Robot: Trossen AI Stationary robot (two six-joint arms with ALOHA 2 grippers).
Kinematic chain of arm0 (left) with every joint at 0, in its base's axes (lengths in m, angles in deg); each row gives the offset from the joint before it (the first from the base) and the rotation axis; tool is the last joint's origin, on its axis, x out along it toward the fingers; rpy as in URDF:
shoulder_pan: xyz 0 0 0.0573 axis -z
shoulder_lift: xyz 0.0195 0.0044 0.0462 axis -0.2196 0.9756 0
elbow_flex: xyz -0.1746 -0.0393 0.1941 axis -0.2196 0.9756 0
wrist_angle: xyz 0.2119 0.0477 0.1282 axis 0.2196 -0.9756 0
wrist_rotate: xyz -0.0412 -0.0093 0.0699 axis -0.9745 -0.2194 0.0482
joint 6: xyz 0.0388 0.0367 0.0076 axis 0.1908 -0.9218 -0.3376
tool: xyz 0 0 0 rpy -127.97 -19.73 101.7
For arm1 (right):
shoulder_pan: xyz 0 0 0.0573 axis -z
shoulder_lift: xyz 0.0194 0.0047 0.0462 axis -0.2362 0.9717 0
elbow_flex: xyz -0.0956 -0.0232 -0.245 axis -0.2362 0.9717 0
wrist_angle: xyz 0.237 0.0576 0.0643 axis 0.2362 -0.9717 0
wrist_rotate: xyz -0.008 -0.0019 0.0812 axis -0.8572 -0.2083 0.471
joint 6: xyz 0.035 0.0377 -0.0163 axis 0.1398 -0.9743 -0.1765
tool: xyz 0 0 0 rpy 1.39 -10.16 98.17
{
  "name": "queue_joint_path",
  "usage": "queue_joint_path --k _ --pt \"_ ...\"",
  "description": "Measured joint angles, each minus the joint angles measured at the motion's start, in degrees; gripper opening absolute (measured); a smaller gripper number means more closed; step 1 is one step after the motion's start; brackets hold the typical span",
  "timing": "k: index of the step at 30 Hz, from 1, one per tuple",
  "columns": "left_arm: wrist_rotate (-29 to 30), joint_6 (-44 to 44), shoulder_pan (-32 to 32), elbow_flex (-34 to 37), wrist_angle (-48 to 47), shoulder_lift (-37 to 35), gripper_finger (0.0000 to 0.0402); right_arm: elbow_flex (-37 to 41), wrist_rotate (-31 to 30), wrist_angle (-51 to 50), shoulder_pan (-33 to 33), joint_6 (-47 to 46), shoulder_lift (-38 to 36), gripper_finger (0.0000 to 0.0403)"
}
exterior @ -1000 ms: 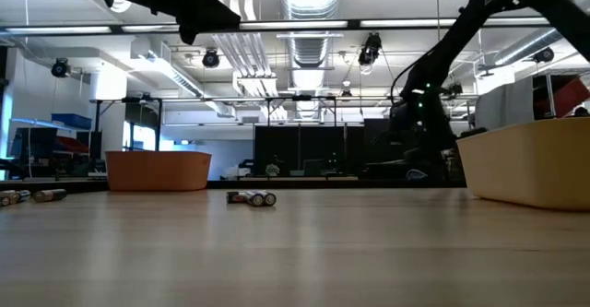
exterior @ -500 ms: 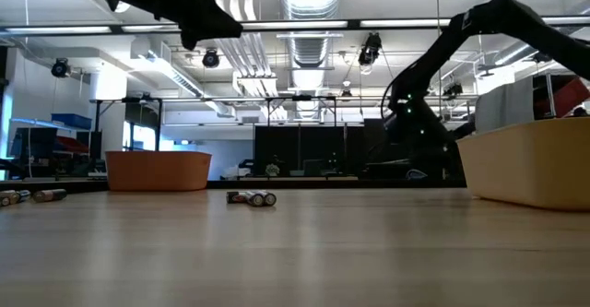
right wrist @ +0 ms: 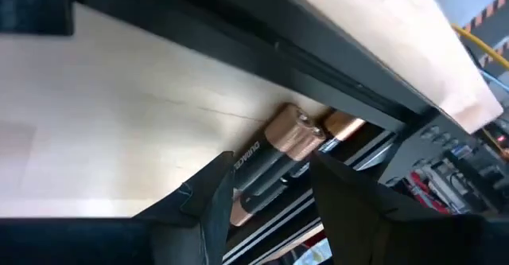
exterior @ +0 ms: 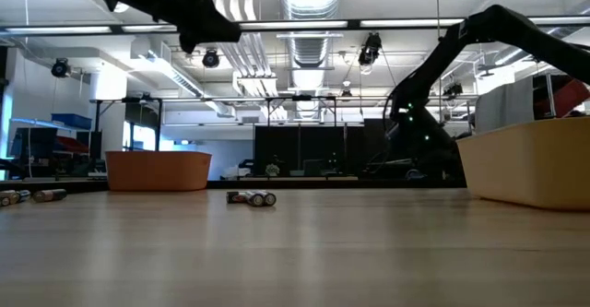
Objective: Sort batteries
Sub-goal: Put the black battery into the yellow bin
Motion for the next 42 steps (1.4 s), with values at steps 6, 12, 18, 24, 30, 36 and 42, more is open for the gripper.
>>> queue_joint_path --k 6,12,18,24,30,36,42 --pt "0.00 0.02 0.00 0.00 -0.39 0.00 0.0071 0.01 2.49 0.47 -0.01 4.70 0.48 0.0150" --pt "0.00 0.02 0.00 0.00 -0.58 0.00 0.0071 -0.01 2.06 1.47 0.13 6.93 1.44 0.0152" --pt "0.00 0.02 0.00 0.00 -0.65 -0.01 0.0071 0.08 2.81 2.29 -0.07 8.52 0.24 0.0141" --pt "0.00 0.02 0.00 0.00 -0.65 -0.02 0.0071 0.19 6.94 1.94 -0.40 8.95 -0.90 0.0135" --pt "0.02 0.48 0.00 0.00 -0.66 -0.02 0.0071 0.19 6.24 1.45 -0.50 8.33 -1.74 0.0144" --pt "0.02 0.41 0.00 0.00 -0.69 -0.02 0.0071 1.01 6.15 0.71 -1.16 8.20 -3.76 0.0141" --pt "0.04 0.04 -0.02 0.00 -0.72 -0.02 0.0071 4.70 5.35 2.51 -1.01 8.30 -1.90 0.0131"
